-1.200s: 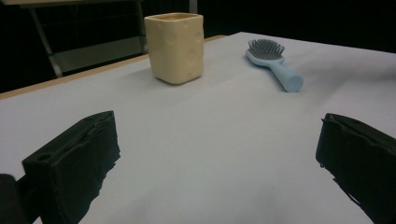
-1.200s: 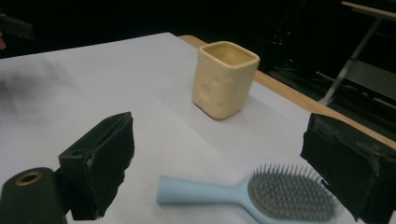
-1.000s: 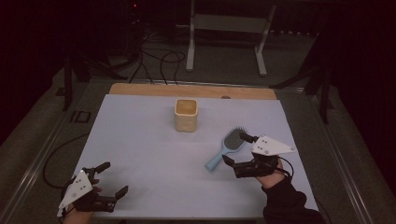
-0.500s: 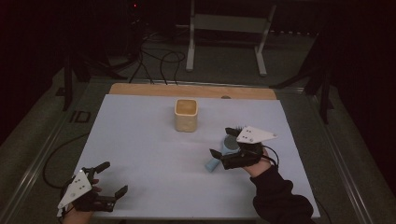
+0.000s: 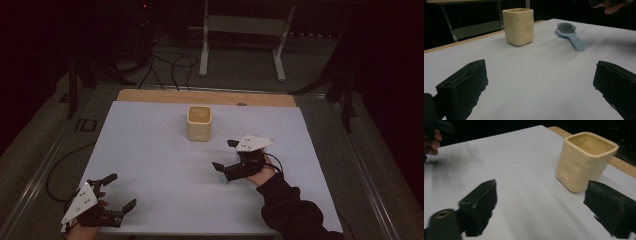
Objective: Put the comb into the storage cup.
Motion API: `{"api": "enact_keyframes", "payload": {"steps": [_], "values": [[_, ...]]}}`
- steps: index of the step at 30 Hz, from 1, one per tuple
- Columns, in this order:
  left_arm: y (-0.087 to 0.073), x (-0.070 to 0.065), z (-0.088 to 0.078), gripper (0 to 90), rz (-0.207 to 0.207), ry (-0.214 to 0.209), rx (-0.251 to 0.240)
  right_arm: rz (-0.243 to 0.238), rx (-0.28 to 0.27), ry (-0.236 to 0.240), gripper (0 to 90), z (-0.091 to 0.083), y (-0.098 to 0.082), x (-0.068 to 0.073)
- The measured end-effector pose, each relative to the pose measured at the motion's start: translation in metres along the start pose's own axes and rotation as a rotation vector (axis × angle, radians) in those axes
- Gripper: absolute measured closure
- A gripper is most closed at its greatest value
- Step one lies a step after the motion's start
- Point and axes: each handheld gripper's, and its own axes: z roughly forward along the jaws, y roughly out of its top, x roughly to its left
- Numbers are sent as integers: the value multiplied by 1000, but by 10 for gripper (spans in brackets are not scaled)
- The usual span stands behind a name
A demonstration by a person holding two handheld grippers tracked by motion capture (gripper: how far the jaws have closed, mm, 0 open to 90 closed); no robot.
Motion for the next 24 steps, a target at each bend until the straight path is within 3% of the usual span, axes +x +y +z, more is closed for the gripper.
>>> {"api": "enact_keyframes", "payload": {"steps": [8,12,14,15,18,24], "values": [[0,-1,0,0,0,-5,-2,9,60,32,234,24,-11,-7],[0,-1,0,0,-1,-7,-4,14,116,20,327,34,-19,-10],[0,-1,-1,0,-3,-7,-3,16,147,5,453,38,-24,-11],[0,-1,-1,0,-3,-6,-3,16,147,5,453,38,-24,-11],[0,0,0,0,-4,-7,-5,7,182,-6,614,42,-29,-11],[1,-2,0,0,-4,-10,-4,5,232,0,754,46,-33,-9]]}}
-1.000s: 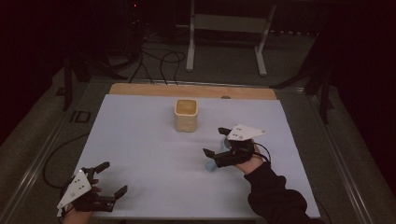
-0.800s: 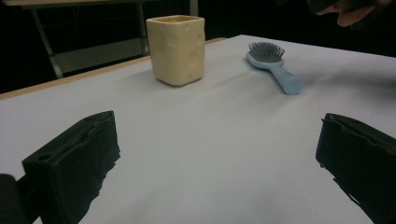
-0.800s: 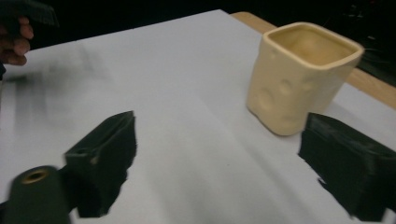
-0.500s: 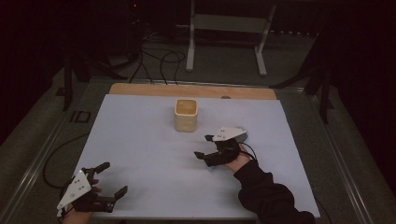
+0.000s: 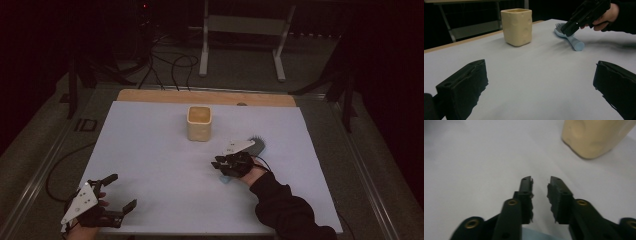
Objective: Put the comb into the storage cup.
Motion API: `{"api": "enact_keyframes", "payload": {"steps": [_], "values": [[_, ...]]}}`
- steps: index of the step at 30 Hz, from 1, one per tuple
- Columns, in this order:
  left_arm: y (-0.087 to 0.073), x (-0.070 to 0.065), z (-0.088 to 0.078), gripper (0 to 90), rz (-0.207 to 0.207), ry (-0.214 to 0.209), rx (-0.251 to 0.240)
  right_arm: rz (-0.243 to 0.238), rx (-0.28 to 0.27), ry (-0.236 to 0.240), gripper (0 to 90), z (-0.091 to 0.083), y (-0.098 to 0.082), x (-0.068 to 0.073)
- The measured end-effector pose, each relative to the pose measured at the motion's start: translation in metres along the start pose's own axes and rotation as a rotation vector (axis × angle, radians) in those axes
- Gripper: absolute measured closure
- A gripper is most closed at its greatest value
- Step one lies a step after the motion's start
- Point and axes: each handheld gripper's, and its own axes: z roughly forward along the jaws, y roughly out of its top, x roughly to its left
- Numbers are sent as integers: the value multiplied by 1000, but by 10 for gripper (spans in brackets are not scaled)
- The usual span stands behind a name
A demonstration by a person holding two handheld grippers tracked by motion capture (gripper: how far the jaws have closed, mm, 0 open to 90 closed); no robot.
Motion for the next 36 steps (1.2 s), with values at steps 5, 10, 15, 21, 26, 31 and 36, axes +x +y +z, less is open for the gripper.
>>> {"api": "enact_keyframes", "payload": {"steps": [5,10,15,21,26,31,36], "values": [[0,1,0,0,-2,1,1,-6,33,6,886,4,-2,0],[-1,1,0,0,-4,-2,3,-7,67,6,900,8,-3,1],[-1,1,1,0,-9,-4,5,2,94,11,900,10,-6,2],[-1,1,1,0,-11,-3,8,-23,146,11,900,11,-8,4],[-1,2,1,0,-9,-1,9,-35,178,16,900,11,-11,6],[-2,1,0,0,-9,0,11,-27,190,20,900,7,-15,8],[-2,1,1,0,-12,-1,12,-23,194,16,900,0,-23,9]]}}
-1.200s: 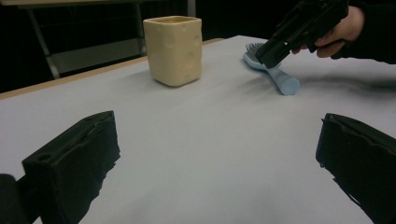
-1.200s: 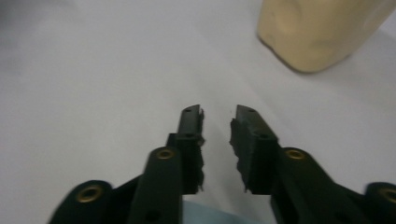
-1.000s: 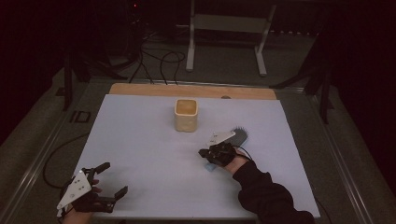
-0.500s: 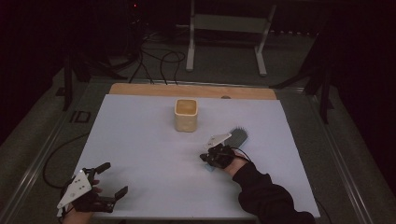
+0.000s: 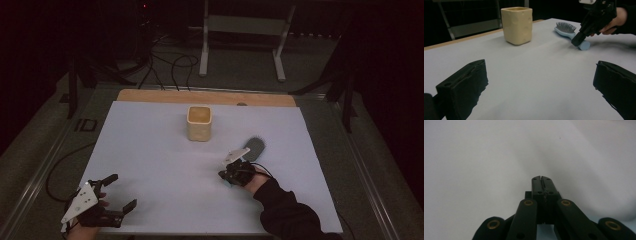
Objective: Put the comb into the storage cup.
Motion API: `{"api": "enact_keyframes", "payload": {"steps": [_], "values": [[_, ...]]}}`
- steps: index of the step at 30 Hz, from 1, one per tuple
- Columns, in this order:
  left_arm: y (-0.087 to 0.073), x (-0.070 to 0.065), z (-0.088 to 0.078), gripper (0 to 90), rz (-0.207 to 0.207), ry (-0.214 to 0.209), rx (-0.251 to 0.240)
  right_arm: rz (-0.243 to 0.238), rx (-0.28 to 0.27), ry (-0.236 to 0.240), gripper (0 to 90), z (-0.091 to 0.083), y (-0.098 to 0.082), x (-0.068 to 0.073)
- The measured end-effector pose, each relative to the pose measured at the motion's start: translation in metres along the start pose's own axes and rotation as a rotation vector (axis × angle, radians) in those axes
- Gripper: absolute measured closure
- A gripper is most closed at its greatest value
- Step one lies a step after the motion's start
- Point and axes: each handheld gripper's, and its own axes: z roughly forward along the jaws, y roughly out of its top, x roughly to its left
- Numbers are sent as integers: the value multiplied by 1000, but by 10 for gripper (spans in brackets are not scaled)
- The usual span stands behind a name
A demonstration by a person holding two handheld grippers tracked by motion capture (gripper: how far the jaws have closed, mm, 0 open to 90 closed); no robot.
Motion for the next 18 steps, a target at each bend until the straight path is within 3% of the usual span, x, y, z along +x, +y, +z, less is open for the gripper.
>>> {"api": "enact_keyframes", "payload": {"steps": [18], "values": [[0,-1,1,0,5,-1,5,71,7,-22,900,-33,-44,1]]}}
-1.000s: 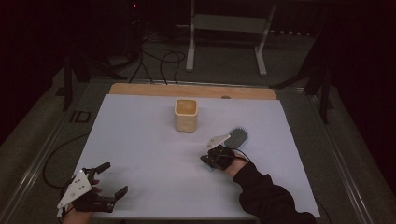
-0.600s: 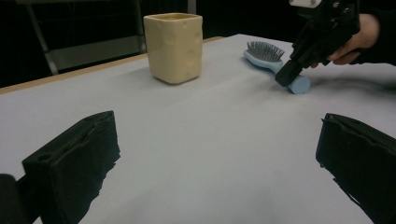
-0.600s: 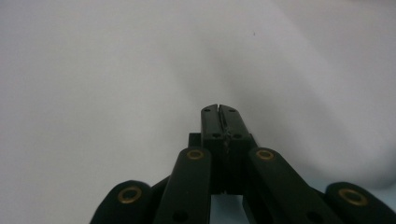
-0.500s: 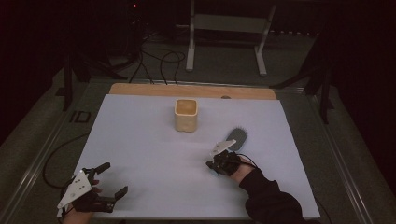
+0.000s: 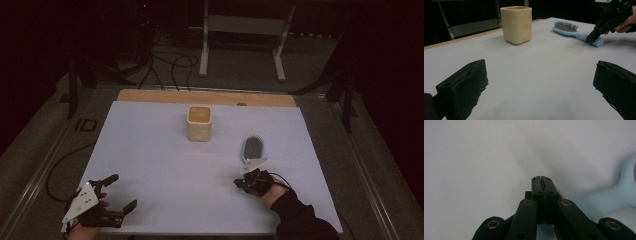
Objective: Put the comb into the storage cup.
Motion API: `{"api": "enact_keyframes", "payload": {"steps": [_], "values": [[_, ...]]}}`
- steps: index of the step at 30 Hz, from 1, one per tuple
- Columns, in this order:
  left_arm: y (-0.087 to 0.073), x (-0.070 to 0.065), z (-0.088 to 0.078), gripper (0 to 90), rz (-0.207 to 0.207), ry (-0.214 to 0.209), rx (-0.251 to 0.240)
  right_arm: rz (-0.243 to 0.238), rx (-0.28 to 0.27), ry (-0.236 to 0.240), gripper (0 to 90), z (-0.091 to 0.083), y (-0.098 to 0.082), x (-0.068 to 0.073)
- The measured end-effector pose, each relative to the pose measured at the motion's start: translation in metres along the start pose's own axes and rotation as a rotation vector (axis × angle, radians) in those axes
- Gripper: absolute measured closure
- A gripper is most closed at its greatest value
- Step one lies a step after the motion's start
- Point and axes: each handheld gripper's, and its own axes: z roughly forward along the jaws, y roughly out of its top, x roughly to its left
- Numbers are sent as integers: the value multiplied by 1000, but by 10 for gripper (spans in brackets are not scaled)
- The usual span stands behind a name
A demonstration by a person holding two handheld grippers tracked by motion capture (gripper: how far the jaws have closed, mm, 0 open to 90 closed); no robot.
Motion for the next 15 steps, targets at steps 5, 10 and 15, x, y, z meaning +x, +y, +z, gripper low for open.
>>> {"api": "enact_keyframes", "payload": {"steps": [5,10,15], "values": [[0,0,0,0,-1,0,0,22,4,-12,900,-9,-13,-3],[0,0,0,0,-2,0,2,48,8,-34,900,-19,-25,-7],[0,0,0,0,-3,3,1,73,13,-54,900,-28,-36,-12]]}}
